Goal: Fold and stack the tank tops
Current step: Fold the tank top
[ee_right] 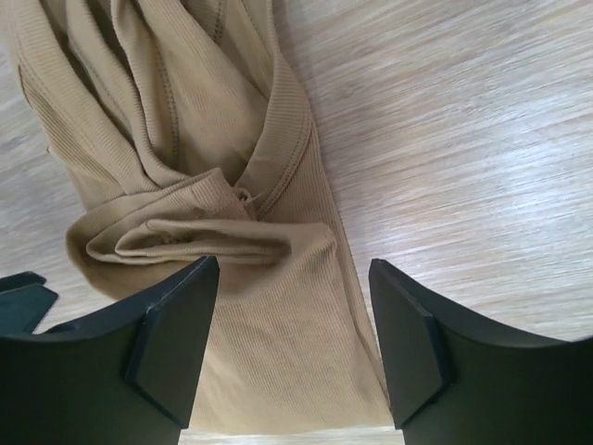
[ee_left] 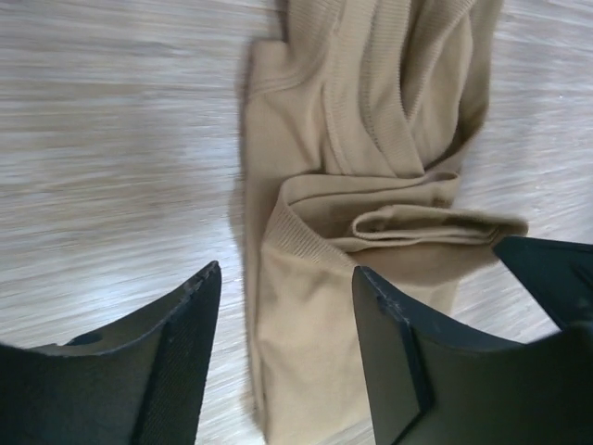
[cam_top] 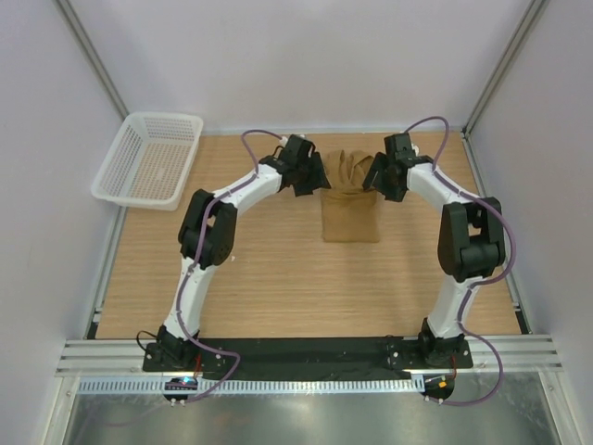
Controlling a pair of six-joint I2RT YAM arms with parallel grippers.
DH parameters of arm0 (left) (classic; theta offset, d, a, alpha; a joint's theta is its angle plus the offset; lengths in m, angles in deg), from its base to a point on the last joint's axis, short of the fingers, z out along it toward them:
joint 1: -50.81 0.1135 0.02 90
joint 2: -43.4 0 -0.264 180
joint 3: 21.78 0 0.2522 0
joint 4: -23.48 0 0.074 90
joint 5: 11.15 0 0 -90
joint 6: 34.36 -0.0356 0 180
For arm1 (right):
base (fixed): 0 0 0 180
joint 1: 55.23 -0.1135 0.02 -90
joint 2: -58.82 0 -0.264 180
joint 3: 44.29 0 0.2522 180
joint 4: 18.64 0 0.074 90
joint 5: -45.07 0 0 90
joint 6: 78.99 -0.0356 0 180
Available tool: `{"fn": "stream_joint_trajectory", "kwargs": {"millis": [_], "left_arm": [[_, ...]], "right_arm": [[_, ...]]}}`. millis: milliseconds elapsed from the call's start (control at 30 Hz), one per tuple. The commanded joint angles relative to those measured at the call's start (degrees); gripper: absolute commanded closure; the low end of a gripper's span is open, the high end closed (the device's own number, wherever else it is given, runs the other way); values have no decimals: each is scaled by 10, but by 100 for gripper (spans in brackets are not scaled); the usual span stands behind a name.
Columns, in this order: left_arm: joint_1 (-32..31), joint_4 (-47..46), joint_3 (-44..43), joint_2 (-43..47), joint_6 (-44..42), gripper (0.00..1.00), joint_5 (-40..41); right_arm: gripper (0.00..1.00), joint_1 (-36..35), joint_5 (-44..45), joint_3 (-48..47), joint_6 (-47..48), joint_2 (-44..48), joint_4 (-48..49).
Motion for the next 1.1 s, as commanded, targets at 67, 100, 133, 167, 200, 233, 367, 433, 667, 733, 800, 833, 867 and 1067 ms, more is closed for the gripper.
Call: {"fn": "stream_joint_trajectory", "kwargs": {"millis": [67,100,133,167,200,233,367,433,667,733,800,833,867,1067], "left_arm": [[12,17,45,96,-33,39,-5],[11,10,66,114,-31,39,-7],[10,-8,98,135,-24,39,-9],[8,-21,125,171,-19,41,-12],[4,-33,184,191,-14,41,-14],[-3,-53,211,206,-3,41,-16],[-35,-105,316,255,25,42,-28],[-55,-129,346,255,31,42,-24],[-72,-141,349,225,44,43,-26],[-72,-145,348,219,45,44,-29],[-72,-145,346,214,46,44,-34],[-72,-145,344,204,47,45,-38],[-72,-145,341,201,48,46,-40],[-72,-145,339,178,56,54,-53]], "right_arm": [[27,3,17,65,-2,104,48],[27,3,14,84,-2,125,50],[28,2,9,104,-2,160,62],[28,3,6,144,-2,179,69],[29,3,2,162,1,194,75],[30,4,-3,191,5,220,76],[34,3,-60,258,11,256,88],[33,3,-88,290,12,263,104],[43,3,-129,328,24,245,139],[46,3,-138,331,25,234,149],[51,3,-145,332,25,219,154],[55,4,-146,332,26,215,157],[56,3,-145,332,26,209,157],[58,3,-129,343,32,199,157]]}}
